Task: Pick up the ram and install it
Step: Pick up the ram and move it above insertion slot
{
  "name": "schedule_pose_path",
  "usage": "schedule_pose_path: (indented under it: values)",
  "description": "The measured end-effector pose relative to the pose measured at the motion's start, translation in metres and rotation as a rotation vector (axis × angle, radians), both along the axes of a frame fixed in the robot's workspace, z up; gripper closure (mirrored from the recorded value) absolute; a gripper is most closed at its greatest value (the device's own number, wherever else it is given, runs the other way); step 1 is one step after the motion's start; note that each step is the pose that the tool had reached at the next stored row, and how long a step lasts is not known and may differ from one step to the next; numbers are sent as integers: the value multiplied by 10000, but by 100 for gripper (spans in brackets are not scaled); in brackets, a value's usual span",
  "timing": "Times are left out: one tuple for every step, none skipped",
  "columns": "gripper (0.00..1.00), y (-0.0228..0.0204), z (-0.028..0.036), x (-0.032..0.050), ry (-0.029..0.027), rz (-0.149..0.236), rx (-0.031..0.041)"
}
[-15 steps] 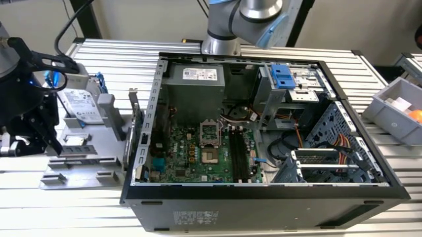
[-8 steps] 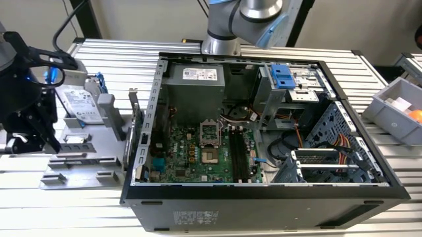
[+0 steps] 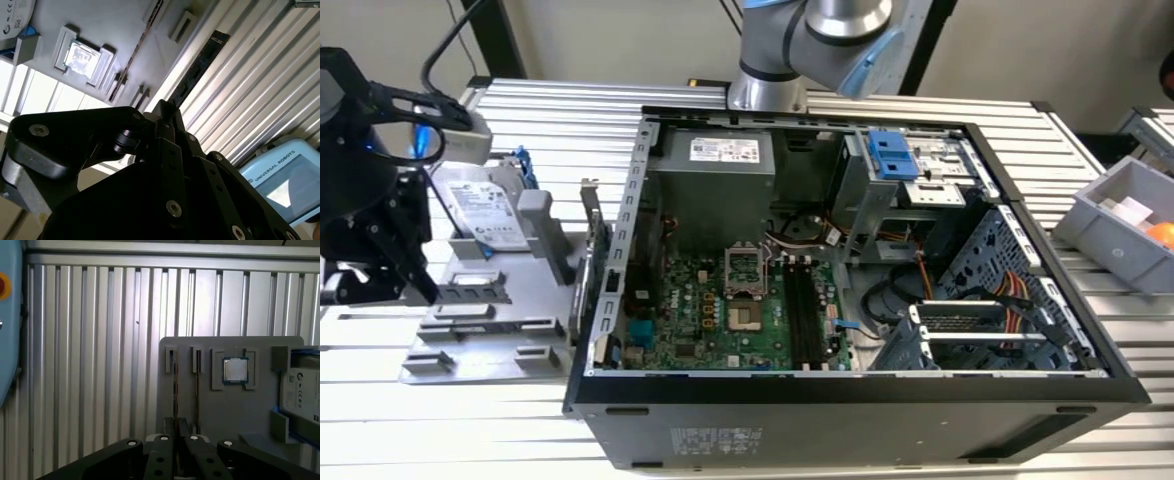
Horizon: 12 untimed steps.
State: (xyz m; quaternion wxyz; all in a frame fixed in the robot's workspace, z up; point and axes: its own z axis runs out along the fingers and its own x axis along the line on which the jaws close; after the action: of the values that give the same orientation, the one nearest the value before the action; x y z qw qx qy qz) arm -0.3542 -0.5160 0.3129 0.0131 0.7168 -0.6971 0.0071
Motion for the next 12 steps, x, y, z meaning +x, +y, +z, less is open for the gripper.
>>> schedule_pose_path:
  values:
    - [100,0,14,0,-1,0,1]
    - [100,0,28,0,-1,0,0]
    - [100,0,39,0,-1,0,1]
    - [100,0,48,0,-1,0,1]
    - [100,0,55,0,-1,0,1]
    - [100,0,62,0,-1,1,-1]
    - [100,0,69,0,-1,1,-4]
    - [100,0,77,0,-1,1,-6]
    - [100,0,87,1,0,1,-9]
    - [100,0,97,1,0,1,-11]
    - [100,0,109,0,0,1,-13]
    - [100,0,123,0,-1,1,-13]
